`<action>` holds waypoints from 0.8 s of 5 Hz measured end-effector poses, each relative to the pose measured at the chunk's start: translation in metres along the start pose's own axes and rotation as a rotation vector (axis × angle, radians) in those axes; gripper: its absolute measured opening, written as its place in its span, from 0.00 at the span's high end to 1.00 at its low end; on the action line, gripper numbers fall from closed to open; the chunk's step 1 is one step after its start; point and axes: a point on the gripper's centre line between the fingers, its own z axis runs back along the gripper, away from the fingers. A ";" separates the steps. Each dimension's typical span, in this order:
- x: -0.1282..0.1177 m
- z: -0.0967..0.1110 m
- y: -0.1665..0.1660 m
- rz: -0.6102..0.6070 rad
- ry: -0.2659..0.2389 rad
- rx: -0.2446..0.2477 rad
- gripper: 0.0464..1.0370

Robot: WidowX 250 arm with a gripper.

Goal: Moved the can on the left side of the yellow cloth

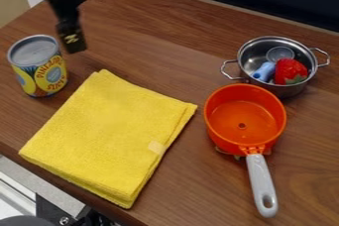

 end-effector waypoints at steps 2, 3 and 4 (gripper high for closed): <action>0.044 0.007 -0.023 -0.027 -0.011 -0.055 0.05; 0.054 0.010 -0.031 -0.014 0.015 -0.060 0.05; 0.061 0.015 -0.033 -0.025 0.037 -0.054 0.05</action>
